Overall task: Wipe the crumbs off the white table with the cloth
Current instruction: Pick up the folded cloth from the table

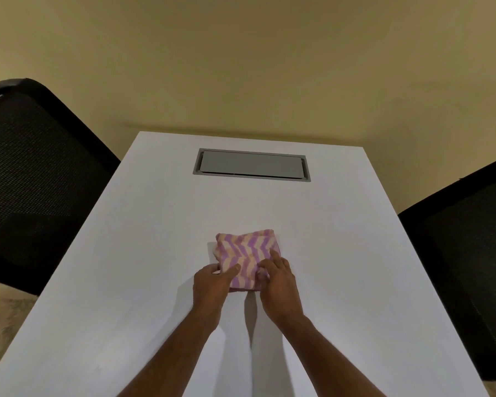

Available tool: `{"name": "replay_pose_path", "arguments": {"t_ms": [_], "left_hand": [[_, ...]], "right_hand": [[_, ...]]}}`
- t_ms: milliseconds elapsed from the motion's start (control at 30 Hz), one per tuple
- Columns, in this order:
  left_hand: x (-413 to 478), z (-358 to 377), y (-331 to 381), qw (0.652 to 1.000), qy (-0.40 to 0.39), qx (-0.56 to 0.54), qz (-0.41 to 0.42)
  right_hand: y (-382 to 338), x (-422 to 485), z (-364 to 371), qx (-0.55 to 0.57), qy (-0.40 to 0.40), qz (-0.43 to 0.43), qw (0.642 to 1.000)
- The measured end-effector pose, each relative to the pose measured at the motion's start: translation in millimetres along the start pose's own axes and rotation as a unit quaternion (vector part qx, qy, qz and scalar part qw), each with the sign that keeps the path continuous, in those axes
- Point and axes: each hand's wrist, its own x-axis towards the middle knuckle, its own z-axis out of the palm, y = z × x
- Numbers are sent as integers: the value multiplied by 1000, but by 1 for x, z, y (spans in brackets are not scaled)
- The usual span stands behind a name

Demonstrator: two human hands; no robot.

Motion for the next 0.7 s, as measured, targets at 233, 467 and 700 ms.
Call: {"name": "replay_pose_path", "arguments": {"t_ms": [233, 467, 700], "left_hand": [[-24, -13, -7, 997, -19, -63, -42], [-68, -44, -21, 979, -34, -189, -72], [-131, -86, -34, 959, -88, -256, -87]], "right_hand": [[-3, -38, -1, 10, -15, -14, 1000], [-15, -101, -12, -4, -81, -76, 994], [-54, -150, -20, -178, -89, -115, 973]]}}
